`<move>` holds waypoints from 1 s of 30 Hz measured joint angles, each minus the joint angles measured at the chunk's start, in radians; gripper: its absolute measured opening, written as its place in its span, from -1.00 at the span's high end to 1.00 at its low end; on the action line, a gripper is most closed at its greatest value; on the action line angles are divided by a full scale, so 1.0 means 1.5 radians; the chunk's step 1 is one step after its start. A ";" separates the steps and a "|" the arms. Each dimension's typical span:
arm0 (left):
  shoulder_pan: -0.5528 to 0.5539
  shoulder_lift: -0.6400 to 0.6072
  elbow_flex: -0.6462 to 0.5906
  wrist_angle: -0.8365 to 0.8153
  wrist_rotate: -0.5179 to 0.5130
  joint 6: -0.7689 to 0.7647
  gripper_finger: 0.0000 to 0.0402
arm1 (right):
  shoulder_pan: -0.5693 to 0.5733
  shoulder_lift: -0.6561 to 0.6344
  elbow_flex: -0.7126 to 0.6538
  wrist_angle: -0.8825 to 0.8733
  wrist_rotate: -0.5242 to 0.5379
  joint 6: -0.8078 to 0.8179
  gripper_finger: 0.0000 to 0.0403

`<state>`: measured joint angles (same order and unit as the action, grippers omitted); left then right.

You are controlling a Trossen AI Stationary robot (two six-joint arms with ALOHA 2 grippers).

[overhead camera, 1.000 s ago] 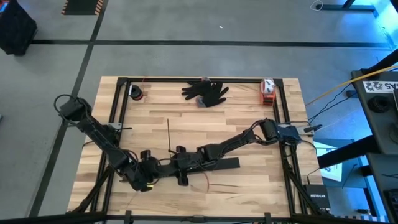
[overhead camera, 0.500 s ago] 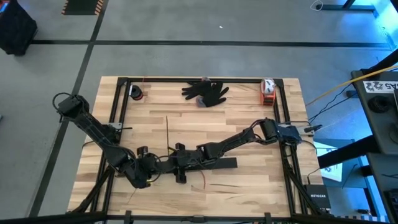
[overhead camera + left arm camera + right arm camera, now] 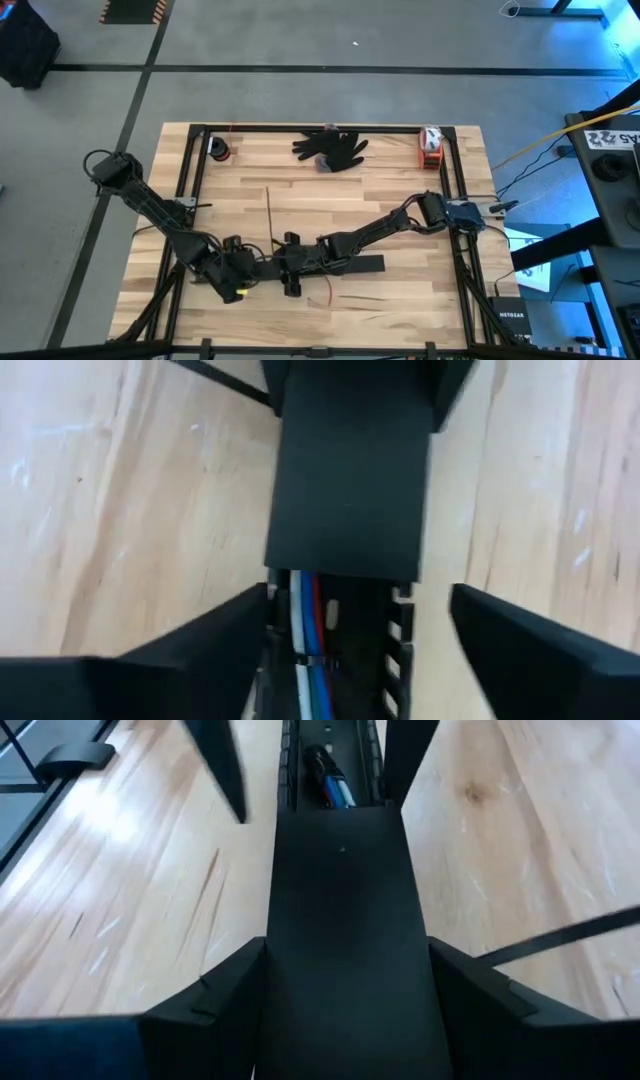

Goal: Ziptie cables
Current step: Close the black cable duct lid

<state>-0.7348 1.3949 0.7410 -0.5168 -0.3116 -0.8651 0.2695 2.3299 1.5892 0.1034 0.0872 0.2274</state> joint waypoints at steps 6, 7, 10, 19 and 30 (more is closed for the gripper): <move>0.002 -0.003 0.013 -0.024 0.015 0.027 -0.95 | -0.001 0.000 0.000 -0.003 0.008 0.002 -0.12; 0.002 -0.007 0.023 -0.040 0.025 0.037 -0.96 | -0.001 0.000 0.000 -0.003 0.008 0.002 -0.12; -0.008 -0.026 0.051 -0.088 0.031 0.047 -0.93 | -0.001 0.000 0.000 -0.002 0.008 0.002 -0.12; -0.072 -0.102 0.054 -0.107 -0.016 0.038 -0.91 | -0.001 0.000 0.000 -0.002 0.006 0.004 -0.12; -0.051 -0.101 0.054 -0.111 -0.085 -0.046 -0.91 | -0.001 -0.001 0.000 -0.001 0.004 0.003 -0.12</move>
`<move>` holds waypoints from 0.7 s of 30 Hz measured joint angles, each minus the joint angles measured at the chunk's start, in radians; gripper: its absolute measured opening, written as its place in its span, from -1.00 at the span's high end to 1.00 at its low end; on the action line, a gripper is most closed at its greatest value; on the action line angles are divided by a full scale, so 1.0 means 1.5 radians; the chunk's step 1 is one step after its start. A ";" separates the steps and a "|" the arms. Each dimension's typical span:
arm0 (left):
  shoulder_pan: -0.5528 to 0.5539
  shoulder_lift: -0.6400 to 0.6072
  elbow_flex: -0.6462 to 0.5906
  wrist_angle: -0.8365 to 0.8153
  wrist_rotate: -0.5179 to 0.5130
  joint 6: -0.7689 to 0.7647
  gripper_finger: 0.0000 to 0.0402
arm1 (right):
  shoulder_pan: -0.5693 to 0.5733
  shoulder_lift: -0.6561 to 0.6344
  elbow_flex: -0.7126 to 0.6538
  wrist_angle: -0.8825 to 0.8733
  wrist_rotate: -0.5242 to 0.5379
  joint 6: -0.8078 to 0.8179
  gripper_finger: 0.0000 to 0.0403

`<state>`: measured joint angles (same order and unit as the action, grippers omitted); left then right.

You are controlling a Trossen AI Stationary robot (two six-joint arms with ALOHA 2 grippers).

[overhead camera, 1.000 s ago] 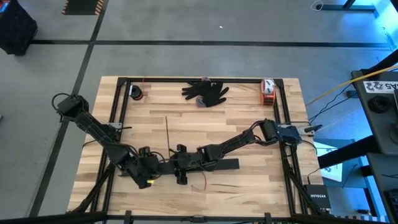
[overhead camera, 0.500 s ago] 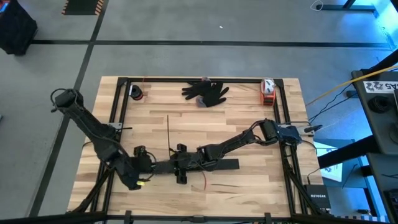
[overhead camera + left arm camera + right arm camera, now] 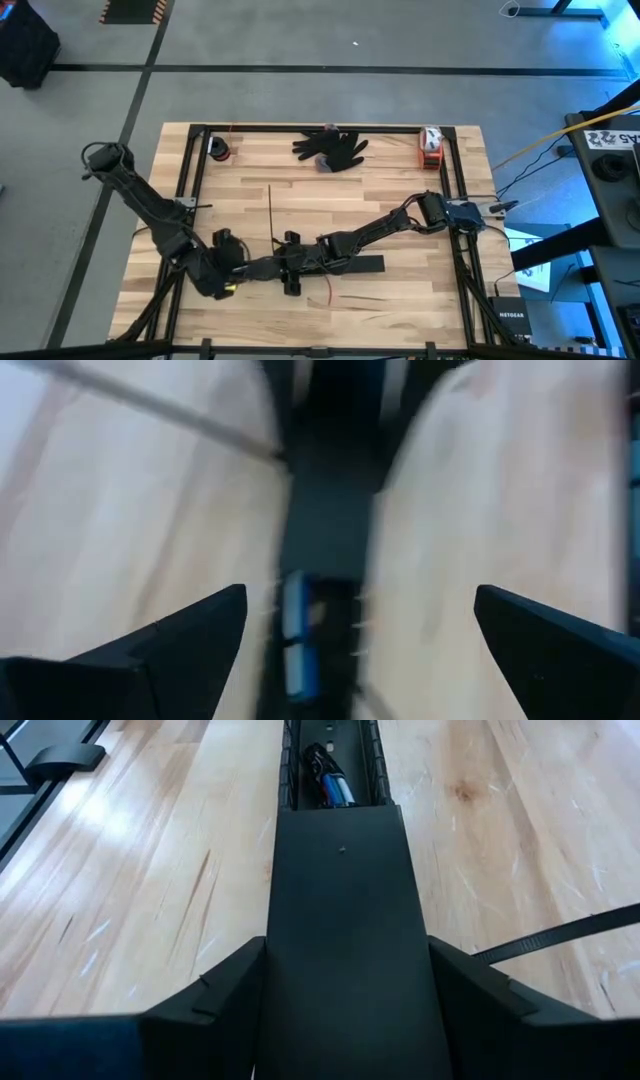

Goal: Ziptie cables
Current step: Close the black cable duct lid

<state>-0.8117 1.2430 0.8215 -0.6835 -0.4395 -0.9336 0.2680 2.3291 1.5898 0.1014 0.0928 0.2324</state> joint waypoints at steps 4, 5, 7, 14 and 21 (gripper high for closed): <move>0.009 0.000 -0.025 -0.041 -0.002 -0.008 -0.90 | 0.000 0.000 0.000 0.001 -0.001 -0.002 -0.12; 0.004 0.000 -0.034 -0.040 -0.003 -0.016 -0.90 | 0.000 0.000 0.000 0.001 -0.001 -0.002 -0.12; -0.005 0.000 -0.056 -0.013 -0.001 -0.025 -0.90 | 0.000 0.000 0.000 0.001 0.000 -0.003 -0.12; -0.041 0.000 -0.129 0.110 -0.032 -0.020 -0.90 | 0.000 0.000 0.000 0.002 0.001 -0.018 -0.12; -0.038 0.001 -0.215 0.246 -0.020 0.008 -0.89 | 0.000 0.000 0.000 0.004 0.001 -0.021 -0.12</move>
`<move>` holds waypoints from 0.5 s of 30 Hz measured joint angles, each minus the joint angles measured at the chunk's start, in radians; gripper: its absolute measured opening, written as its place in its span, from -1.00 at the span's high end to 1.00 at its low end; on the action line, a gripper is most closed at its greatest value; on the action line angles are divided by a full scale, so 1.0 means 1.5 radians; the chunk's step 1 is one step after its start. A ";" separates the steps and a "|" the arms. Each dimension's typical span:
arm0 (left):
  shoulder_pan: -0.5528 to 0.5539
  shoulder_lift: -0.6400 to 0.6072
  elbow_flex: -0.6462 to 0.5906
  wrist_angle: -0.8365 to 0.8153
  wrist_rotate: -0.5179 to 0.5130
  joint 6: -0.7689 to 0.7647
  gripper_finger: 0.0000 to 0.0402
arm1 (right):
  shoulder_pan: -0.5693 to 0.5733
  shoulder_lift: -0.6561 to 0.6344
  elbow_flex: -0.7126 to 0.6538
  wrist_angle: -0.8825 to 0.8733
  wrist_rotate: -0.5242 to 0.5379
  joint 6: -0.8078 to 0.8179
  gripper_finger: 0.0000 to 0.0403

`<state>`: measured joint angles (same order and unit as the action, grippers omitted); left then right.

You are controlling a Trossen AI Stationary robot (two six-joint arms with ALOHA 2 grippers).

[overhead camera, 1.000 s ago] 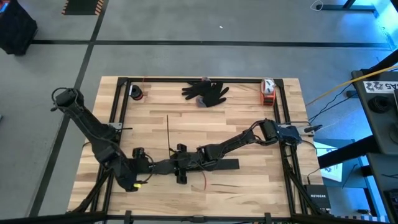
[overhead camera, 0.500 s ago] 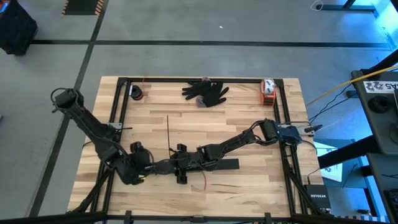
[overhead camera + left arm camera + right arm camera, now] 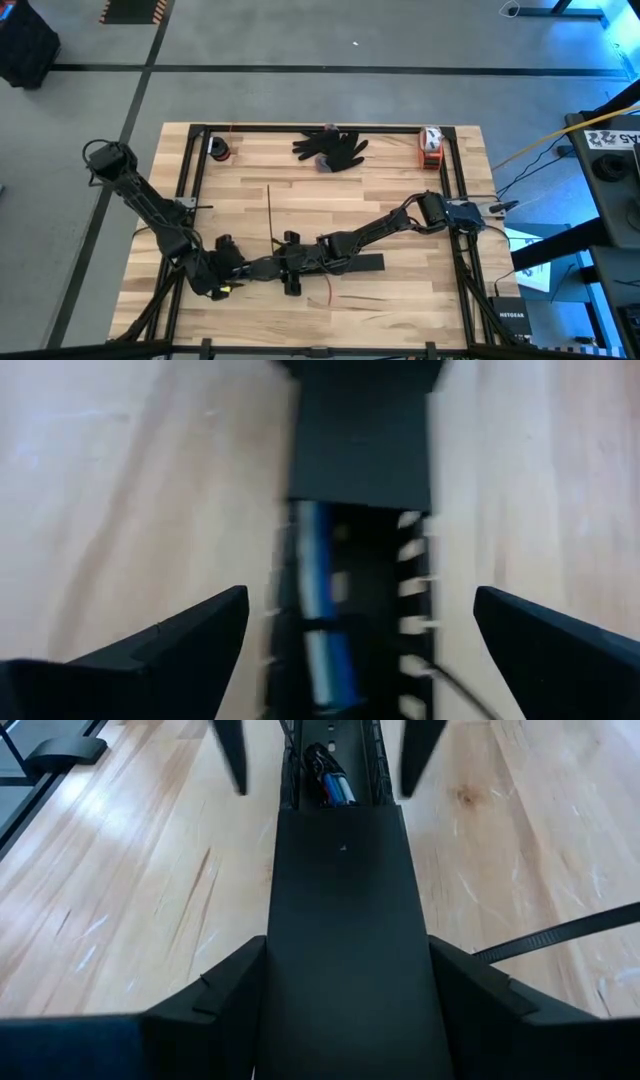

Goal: Ziptie cables
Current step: Close the black cable duct lid

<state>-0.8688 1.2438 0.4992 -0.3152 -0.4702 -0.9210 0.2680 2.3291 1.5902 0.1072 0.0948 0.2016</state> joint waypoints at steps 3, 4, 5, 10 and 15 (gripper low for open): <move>0.001 0.000 -0.020 0.052 0.003 0.006 -0.86 | 0.000 0.000 0.000 0.000 0.000 0.000 -0.12; 0.004 0.000 -0.022 0.054 -0.002 0.002 -0.84 | 0.000 0.000 0.000 0.000 0.000 0.000 -0.12; 0.007 0.000 -0.024 0.053 -0.005 -0.001 -0.81 | 0.000 0.000 0.000 0.001 0.000 0.001 -0.12; 0.020 0.000 -0.035 0.067 -0.006 0.023 -0.61 | 0.000 0.000 0.000 0.002 0.000 0.006 -0.12; 0.029 0.000 -0.036 0.081 -0.006 0.044 -0.40 | 0.000 0.001 -0.001 0.026 0.001 0.018 -0.12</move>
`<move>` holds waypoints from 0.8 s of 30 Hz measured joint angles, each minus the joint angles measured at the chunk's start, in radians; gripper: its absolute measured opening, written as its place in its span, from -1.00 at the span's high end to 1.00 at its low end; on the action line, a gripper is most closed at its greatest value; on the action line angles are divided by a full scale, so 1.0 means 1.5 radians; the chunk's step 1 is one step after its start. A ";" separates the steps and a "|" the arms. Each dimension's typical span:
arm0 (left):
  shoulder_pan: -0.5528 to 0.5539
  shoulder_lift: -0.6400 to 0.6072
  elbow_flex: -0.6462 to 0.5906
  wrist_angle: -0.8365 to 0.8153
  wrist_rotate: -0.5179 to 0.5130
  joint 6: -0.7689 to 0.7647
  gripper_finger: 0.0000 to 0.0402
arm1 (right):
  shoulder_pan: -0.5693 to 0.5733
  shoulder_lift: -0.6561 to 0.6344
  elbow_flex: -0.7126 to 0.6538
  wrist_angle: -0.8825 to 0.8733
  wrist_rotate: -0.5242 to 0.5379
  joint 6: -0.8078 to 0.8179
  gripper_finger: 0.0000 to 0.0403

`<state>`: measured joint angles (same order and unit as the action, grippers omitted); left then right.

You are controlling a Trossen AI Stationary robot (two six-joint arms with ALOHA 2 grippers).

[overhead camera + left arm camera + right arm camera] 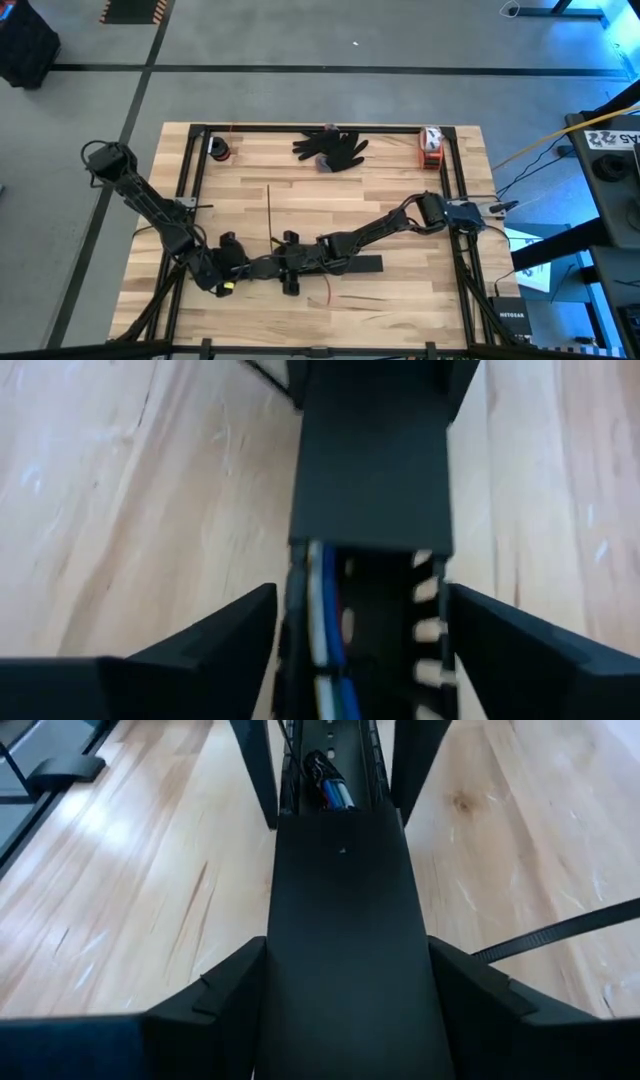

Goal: Ziptie cables
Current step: Close the black cable duct lid

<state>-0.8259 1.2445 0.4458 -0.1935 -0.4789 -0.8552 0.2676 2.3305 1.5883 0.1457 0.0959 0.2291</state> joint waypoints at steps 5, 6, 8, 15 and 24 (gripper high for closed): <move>0.010 0.017 0.000 0.018 0.000 0.016 -0.18 | 0.000 0.011 0.000 0.024 0.000 0.009 -0.12; 0.010 0.026 0.000 0.029 0.001 0.022 -0.15 | 0.000 0.012 0.000 0.030 0.001 0.012 -0.12; 0.011 0.046 0.000 0.066 0.013 0.036 -0.11 | 0.001 0.013 0.000 0.031 -0.004 0.015 -0.12; 0.013 0.079 0.001 0.113 0.024 0.052 -0.04 | 0.000 0.015 0.010 0.042 -0.015 0.021 -0.12; 0.047 0.082 0.001 0.124 0.051 0.046 -0.16 | -0.001 0.021 0.045 -0.031 -0.032 -0.003 -0.12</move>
<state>-0.7553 1.3674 0.4465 -0.0080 -0.4020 -0.7861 0.2659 2.3627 1.6565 0.0992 0.0483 0.2246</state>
